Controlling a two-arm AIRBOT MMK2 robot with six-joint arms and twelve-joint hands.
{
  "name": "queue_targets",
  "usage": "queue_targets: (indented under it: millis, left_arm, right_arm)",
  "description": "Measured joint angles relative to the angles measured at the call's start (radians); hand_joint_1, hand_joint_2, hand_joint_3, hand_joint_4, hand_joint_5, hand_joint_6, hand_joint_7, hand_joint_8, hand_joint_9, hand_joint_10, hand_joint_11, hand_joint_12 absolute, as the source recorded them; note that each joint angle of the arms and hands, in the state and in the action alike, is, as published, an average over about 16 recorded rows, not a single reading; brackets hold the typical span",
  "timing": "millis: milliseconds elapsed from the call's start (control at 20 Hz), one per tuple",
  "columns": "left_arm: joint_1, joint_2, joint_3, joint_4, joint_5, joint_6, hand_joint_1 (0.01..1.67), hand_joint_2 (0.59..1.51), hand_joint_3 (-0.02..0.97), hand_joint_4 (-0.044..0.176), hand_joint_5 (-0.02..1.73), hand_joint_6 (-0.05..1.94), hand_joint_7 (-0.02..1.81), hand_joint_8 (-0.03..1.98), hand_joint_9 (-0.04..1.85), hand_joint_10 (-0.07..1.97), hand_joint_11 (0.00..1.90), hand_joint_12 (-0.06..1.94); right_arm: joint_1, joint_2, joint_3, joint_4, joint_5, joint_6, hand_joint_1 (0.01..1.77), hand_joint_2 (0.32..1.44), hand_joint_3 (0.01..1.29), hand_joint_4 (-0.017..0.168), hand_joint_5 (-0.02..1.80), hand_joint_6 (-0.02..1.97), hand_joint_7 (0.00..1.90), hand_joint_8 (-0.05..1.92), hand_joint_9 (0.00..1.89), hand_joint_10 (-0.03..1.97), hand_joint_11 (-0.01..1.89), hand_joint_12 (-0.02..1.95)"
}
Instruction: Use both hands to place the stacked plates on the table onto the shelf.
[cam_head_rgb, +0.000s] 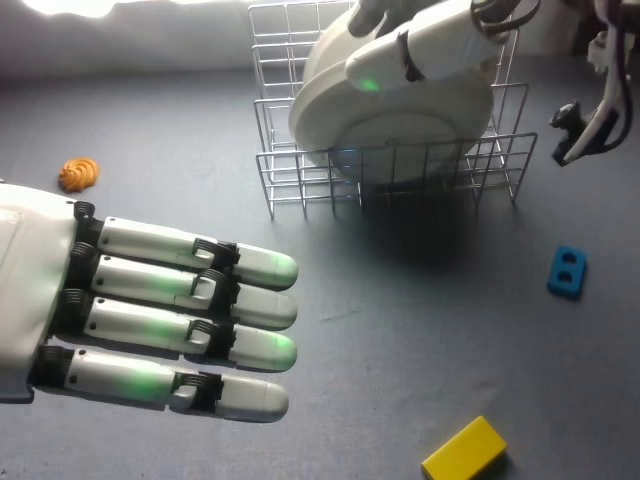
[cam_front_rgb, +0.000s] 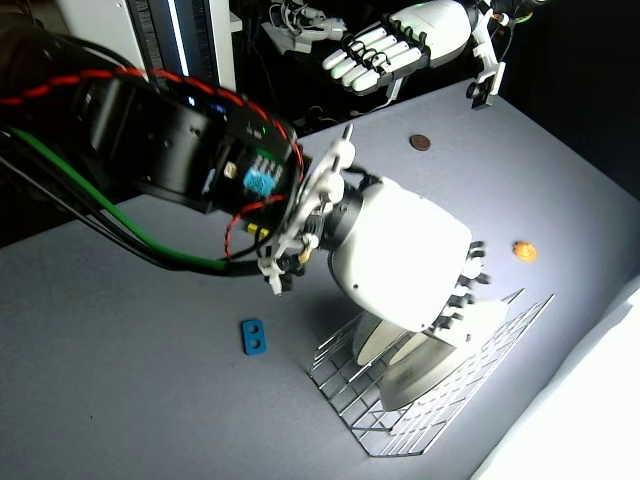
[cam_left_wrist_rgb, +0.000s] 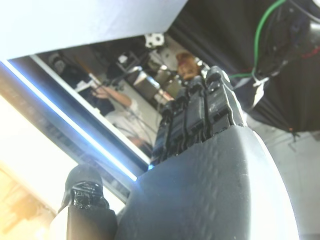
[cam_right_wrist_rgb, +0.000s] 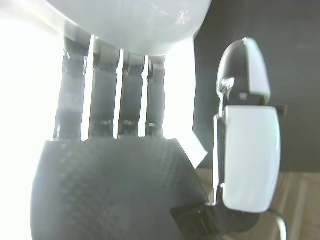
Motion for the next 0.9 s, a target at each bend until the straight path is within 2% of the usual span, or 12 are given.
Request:
queue_targets:
  millis: [250,450,650,800,900]
  left_arm:
    - [0.002,0.000,0.012,0.014,-0.013,-0.004,0.02,1.124,0.016,0.003,0.02,0.01,0.04,0.00,0.02,0.02,0.01,-0.01]
    - [0.002,0.000,0.023,0.025,-0.024,-0.007,0.02,1.133,0.015,0.003,0.07,0.02,0.11,0.01,0.09,0.03,0.05,0.05]
    - [0.001,-0.002,0.034,0.036,-0.035,-0.009,0.04,1.152,0.015,0.002,0.23,0.20,0.30,0.20,0.29,0.25,0.23,0.43]
    - [0.000,-0.002,0.040,0.040,-0.040,-0.010,0.05,1.157,0.015,0.005,0.52,0.55,0.60,0.56,0.59,0.61,0.53,0.79]
    - [0.000,-0.003,0.041,0.041,-0.043,-0.010,0.05,1.157,0.016,0.014,0.72,0.79,0.81,0.80,0.80,0.84,0.74,1.03]
  right_arm:
    - [0.022,0.077,-0.082,-0.060,0.028,-0.029,0.64,1.00,0.01,-0.003,0.79,0.11,0.94,0.03,0.97,0.02,0.53,1.14]
    - [0.015,0.161,-0.169,-0.110,0.056,-0.059,0.54,1.02,0.01,-0.003,0.80,0.09,0.96,0.03,0.98,0.02,0.53,1.13]
    - [-0.009,0.252,-0.255,-0.145,0.082,-0.089,0.43,1.05,0.01,-0.003,0.83,0.20,0.97,0.20,0.96,0.21,0.57,1.28]
    - [-0.030,0.318,-0.315,-0.158,0.098,-0.109,0.35,1.07,0.01,-0.003,0.84,0.31,0.97,0.37,0.94,0.38,0.60,1.42]
    - [-0.046,0.360,-0.353,-0.167,0.104,-0.118,0.31,1.07,0.01,0.009,0.90,0.50,1.01,0.57,0.98,0.59,0.70,1.52]
